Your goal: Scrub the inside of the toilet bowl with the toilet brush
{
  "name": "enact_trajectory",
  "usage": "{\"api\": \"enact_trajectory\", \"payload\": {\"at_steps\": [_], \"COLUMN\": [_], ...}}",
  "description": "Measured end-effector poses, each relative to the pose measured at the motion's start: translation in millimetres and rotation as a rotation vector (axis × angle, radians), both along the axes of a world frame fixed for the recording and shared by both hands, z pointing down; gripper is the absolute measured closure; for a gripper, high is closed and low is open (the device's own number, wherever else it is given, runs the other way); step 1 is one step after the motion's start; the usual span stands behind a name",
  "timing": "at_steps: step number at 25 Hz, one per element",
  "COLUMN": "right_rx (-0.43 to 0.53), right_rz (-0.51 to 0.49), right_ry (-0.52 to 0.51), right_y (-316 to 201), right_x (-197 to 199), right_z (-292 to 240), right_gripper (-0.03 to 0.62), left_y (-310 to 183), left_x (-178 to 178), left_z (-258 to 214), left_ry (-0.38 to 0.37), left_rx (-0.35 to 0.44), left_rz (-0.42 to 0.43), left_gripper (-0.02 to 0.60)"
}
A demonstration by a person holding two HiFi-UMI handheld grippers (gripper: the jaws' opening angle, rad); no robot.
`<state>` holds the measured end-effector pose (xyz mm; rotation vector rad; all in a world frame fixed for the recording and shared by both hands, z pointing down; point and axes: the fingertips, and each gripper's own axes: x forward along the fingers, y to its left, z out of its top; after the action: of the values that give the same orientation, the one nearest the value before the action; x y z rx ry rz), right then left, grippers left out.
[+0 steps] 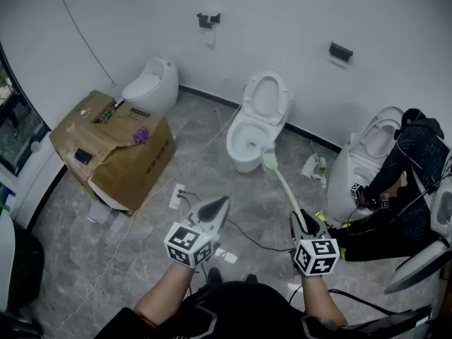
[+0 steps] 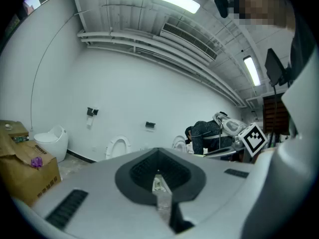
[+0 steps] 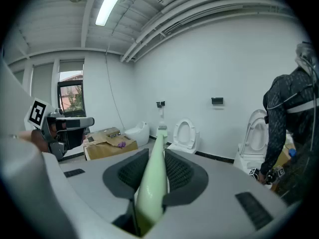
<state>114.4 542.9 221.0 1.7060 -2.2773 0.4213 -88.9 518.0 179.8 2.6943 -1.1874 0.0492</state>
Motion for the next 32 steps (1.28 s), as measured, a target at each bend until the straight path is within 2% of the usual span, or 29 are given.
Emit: {"api": "enact_trajectory", "payload": {"at_steps": [10, 14, 32], "right_rx": [0.002, 0.004, 0.012], "right_rz": [-0.002, 0.011, 0.046], "right_ry": [0.007, -0.029, -0.036], "right_y": [-2.4, -4.9, -33.0], "right_x": [-5.5, -10.4, -62.2], "right_z": [0.3, 0.3, 4.6], "right_gripper": [0.488, 0.488, 0.488], "left_y": [-2.1, -3.6, -22.7], "left_x": [-9.9, -15.6, -63.7], "left_z": [1.1, 0.5, 9.9], "left_ry": [-0.005, 0.001, 0.025], "left_rx": [0.0, 0.002, 0.007], "left_rz": [-0.011, -0.007, 0.044], "left_gripper": [0.574, 0.573, 0.573]}}
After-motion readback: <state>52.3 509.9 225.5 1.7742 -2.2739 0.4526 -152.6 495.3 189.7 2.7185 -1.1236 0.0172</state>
